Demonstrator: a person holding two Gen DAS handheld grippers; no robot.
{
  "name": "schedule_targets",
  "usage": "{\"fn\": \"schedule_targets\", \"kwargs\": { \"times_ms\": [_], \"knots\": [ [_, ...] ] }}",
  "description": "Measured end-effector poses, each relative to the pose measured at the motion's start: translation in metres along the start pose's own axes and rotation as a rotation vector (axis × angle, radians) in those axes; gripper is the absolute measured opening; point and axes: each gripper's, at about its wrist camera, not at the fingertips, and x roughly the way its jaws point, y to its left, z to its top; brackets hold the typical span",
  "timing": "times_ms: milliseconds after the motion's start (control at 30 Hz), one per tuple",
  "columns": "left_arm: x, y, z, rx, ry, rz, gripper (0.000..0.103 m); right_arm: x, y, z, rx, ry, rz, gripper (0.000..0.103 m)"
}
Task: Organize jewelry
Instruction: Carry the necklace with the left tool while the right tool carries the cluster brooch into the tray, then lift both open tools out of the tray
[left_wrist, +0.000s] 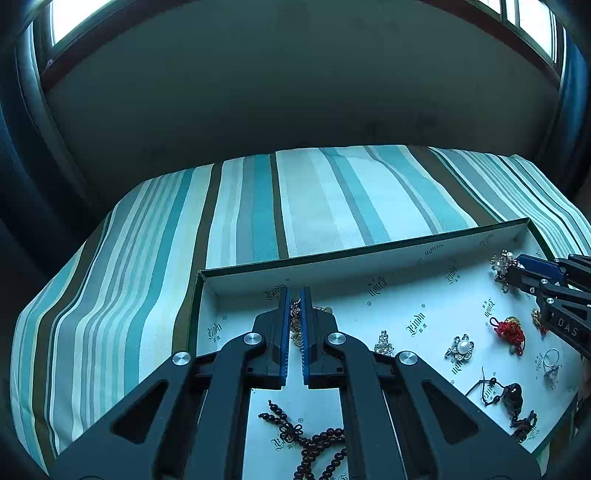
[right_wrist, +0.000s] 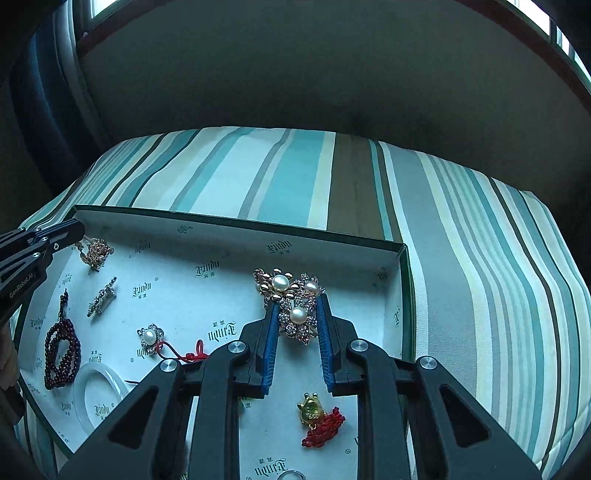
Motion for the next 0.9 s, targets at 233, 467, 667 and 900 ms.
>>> {"fn": "schedule_targets", "kwargs": {
  "times_ms": [233,467,667,900],
  "knots": [
    [0.0057,0.0020,0.0021,-0.009,0.020,-0.012,0.006,0.0038,0.0028,0.0024,-0.010,0.015,-0.007,0.022],
    [0.0089,0.0035,0.0008,-0.020,0.036,-0.014,0.021,0.0033,0.0011,0.0018,-0.001,0.009,-0.013,0.041],
    [0.0062,0.0045,-0.0009,-0.031,0.026,-0.007,0.053,0.0025,0.0013,0.0007,0.001,0.005,-0.018,0.050],
    [0.0005,0.0029,-0.0048,-0.020,0.015,0.006,0.068,-0.0018,0.0000,-0.0011,0.005,-0.013,-0.021,0.064]
  ]
}}
